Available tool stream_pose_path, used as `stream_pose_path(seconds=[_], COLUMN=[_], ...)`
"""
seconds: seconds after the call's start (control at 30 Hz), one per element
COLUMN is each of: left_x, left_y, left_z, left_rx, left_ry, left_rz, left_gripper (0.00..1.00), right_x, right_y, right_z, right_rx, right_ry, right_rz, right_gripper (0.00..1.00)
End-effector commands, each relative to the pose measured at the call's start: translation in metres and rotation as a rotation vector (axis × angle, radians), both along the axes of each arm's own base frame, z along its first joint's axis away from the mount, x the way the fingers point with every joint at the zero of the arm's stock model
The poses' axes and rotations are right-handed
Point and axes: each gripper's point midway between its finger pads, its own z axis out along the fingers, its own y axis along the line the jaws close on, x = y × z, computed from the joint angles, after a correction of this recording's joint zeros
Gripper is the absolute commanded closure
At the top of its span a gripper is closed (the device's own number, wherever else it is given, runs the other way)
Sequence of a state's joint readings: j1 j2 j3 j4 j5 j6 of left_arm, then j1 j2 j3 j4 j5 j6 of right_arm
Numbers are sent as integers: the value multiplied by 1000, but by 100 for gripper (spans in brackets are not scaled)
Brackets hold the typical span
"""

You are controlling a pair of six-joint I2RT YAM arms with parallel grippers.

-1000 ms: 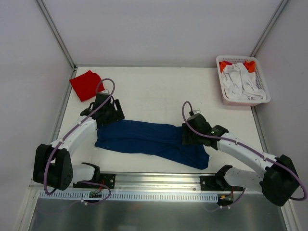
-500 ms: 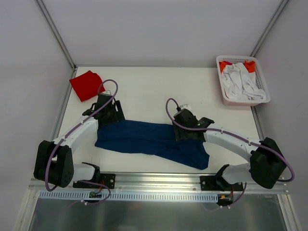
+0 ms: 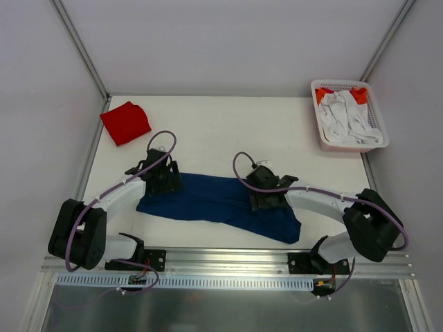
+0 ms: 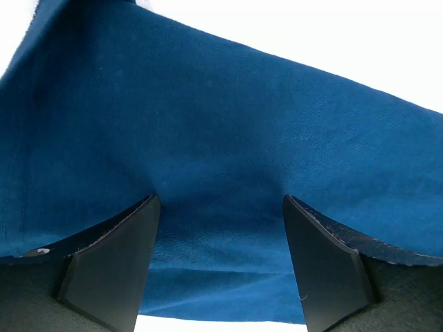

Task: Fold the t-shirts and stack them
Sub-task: Rotate the tshirt 90 degrees

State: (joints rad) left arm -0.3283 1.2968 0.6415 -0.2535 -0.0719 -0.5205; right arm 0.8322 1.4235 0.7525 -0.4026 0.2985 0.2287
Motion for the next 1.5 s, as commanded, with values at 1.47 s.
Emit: stream_pose_path(seconds=[1.47], left_x=[-53], left_y=[-51], left_z=[-32], left_rx=[-62], left_ry=[31], left_rz=[152], left_gripper=[28], right_x=[150], right_y=[19], right_z=[49], right_rx=[14], right_ry=[-52], right_rz=[47], right_gripper=[32])
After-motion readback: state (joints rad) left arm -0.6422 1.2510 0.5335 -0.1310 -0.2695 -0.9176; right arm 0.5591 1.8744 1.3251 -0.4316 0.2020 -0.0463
